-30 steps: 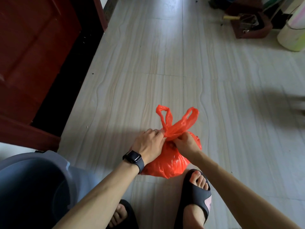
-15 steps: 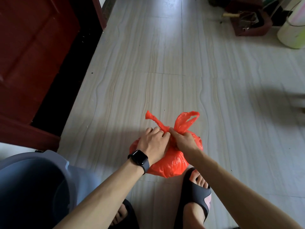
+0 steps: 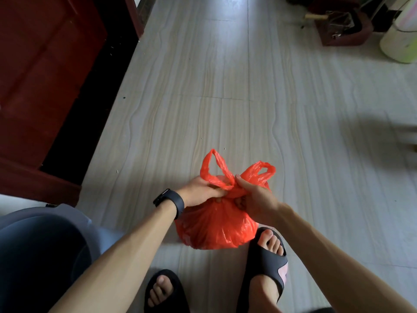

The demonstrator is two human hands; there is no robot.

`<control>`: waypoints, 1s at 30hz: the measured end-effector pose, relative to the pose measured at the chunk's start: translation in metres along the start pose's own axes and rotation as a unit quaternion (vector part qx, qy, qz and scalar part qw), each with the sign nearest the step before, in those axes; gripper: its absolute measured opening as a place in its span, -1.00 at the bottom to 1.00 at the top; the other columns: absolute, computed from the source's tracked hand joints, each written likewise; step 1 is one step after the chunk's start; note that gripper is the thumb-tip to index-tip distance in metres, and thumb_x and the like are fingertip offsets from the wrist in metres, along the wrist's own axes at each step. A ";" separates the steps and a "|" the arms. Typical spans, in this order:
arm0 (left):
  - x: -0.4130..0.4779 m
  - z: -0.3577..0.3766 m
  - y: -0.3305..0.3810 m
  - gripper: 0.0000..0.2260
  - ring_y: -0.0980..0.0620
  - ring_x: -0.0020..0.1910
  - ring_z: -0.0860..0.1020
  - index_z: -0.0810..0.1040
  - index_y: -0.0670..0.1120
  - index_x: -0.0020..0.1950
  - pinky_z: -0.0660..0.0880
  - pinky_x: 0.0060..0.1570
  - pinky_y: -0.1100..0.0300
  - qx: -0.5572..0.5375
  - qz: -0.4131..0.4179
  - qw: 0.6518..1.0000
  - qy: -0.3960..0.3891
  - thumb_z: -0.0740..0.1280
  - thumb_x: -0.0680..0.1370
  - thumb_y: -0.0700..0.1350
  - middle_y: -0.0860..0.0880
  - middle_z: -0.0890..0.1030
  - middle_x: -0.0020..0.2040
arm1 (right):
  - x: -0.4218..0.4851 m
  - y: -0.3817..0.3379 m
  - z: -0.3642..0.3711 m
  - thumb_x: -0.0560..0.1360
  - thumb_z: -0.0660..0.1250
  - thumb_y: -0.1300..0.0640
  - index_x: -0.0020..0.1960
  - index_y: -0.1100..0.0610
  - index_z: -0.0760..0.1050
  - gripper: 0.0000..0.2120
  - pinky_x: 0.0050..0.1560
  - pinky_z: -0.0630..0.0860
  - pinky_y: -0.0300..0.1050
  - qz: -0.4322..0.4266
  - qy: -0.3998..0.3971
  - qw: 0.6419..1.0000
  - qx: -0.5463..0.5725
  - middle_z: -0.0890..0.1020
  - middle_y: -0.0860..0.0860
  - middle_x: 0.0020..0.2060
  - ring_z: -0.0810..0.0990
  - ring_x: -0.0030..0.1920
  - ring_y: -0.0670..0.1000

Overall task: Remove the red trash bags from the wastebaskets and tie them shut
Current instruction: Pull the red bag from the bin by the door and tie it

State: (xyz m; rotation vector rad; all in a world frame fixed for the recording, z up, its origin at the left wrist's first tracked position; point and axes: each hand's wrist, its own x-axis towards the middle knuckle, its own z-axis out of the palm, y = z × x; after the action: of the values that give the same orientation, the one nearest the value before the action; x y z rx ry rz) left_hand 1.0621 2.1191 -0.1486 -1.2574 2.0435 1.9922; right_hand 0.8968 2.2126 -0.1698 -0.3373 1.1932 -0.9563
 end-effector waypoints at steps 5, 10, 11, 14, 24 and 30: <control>0.004 -0.015 -0.007 -0.92 0.10 -0.23 0.59 0.68 0.00 -0.23 0.49 -0.07 0.14 -0.020 -0.053 0.997 -0.043 0.42 0.43 -0.05 0.03 0.65 -0.26 | -0.006 -0.009 -0.005 0.57 0.35 -0.05 0.31 0.35 0.47 -0.48 -0.23 0.21 -0.13 -0.029 -0.111 0.990 -0.077 0.54 0.26 0.05 0.30 -0.11 0.15; 0.009 -0.017 0.003 -0.85 0.00 -0.17 0.55 0.63 -0.12 -0.17 0.43 -0.01 0.10 -0.085 -0.143 0.985 -0.041 0.44 0.47 -0.04 -0.07 0.61 -0.22 | -0.008 -0.014 -0.005 0.40 0.56 0.14 0.15 0.18 0.65 -0.66 0.05 0.60 0.13 -0.041 -0.056 0.986 -0.153 0.69 0.21 -0.01 0.64 -0.05 0.29; 0.009 -0.018 0.004 -0.80 -0.05 -0.14 0.53 0.63 -0.12 -0.15 0.41 0.03 0.05 -0.100 -0.153 0.982 -0.037 0.43 0.43 0.01 -0.10 0.60 -0.20 | -0.009 -0.013 -0.003 0.39 0.58 0.13 0.13 0.16 0.66 -0.66 0.14 0.60 0.20 -0.057 -0.035 0.980 -0.188 0.70 0.20 0.03 0.66 0.06 0.30; 0.008 -0.014 0.007 -0.77 -0.09 -0.17 0.54 0.63 -0.14 -0.15 0.44 -0.04 0.06 -0.128 -0.174 0.976 -0.038 0.40 0.44 0.03 -0.14 0.59 -0.19 | -0.009 -0.012 0.004 0.38 0.58 0.20 0.04 0.16 0.69 -0.75 -0.03 0.66 -0.10 -0.136 0.043 0.962 -0.232 0.74 0.02 -0.09 0.72 -0.04 0.02; 0.005 -0.016 0.005 -0.73 -0.17 0.02 0.66 0.70 -0.10 -0.06 0.53 0.21 -0.03 -0.103 -0.122 0.986 -0.056 0.51 0.29 -0.03 -0.15 0.71 -0.03 | -0.013 -0.008 0.011 0.49 0.45 0.29 0.12 0.12 0.62 -0.78 -0.19 0.60 -0.19 -0.177 0.075 0.963 -0.187 0.71 0.05 -0.14 0.68 -0.19 -0.06; 0.007 -0.010 0.007 -0.94 0.03 -0.15 0.64 0.60 0.00 -0.17 0.53 -0.14 0.20 0.032 -0.068 0.997 0.032 0.45 0.41 -0.12 0.02 0.66 -0.20 | -0.009 -0.009 0.009 0.49 0.48 0.14 0.04 0.23 0.68 -0.82 -0.06 0.61 -0.02 -0.112 0.054 0.989 -0.083 0.70 0.20 -0.13 0.67 -0.11 0.17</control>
State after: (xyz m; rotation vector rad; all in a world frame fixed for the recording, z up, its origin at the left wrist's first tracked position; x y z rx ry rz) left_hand 1.0588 2.1057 -0.1445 -1.4230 1.9737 1.8362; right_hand 0.9000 2.2123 -0.1544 -0.5665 1.3581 -1.0819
